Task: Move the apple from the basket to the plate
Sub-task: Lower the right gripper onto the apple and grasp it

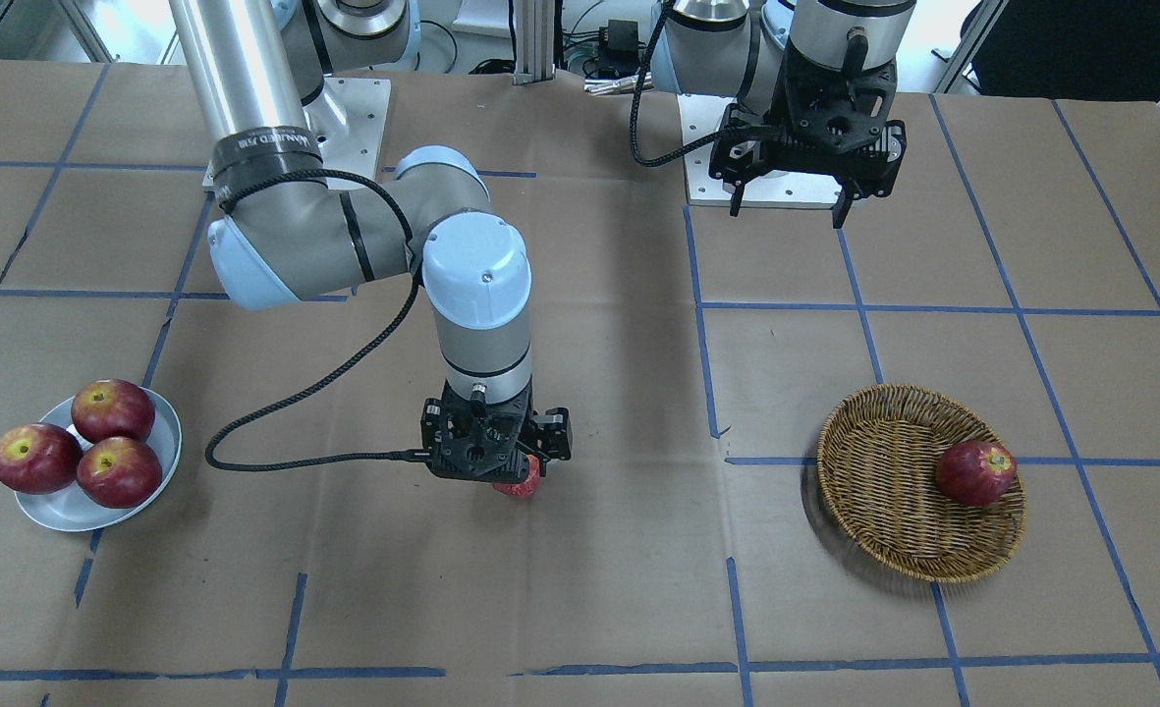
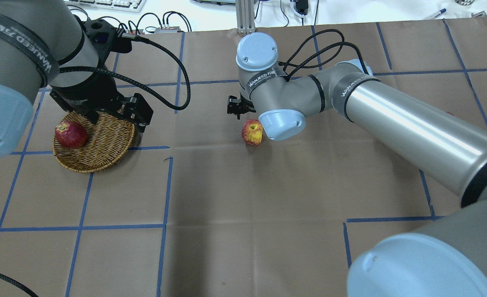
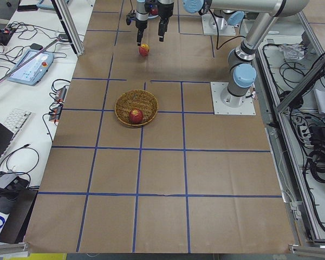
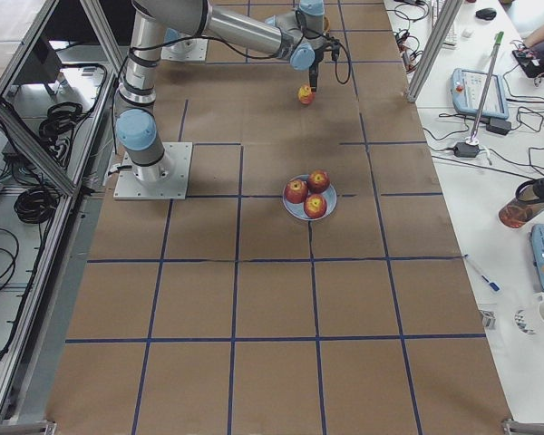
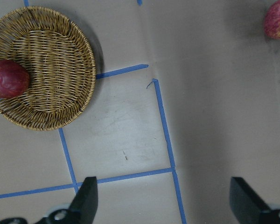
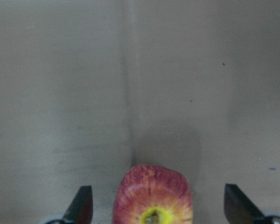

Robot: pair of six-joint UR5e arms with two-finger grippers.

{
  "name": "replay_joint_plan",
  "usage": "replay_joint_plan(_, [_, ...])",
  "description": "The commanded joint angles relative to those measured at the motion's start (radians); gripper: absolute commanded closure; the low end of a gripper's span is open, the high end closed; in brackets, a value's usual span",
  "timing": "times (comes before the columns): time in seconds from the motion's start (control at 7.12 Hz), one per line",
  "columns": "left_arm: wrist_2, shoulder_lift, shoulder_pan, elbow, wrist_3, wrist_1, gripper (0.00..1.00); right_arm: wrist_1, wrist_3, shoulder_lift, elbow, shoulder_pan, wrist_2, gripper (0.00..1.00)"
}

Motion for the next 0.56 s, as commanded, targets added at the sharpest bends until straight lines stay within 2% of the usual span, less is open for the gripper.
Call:
replay_joint_plan(0.0, [-0.029, 0.002, 0.012, -0.002, -0.052, -0.01, 0.01, -0.049, 0.001, 0.059, 0.015, 0.02, -0.03, 0.0])
replay_joint_plan(0.14, [-0.055, 0.004, 0.022, -0.002, -0.052, -0.011, 0.01, -0.051, -0.005, 0.062, 0.042, 0.017, -0.029, 0.0])
replay_joint_plan(0.42, [-0.053, 0.021, 0.025, -0.014, -0.052, -0.013, 0.01, -0.057, -0.01, 0.051, 0.046, 0.016, -0.029, 0.25])
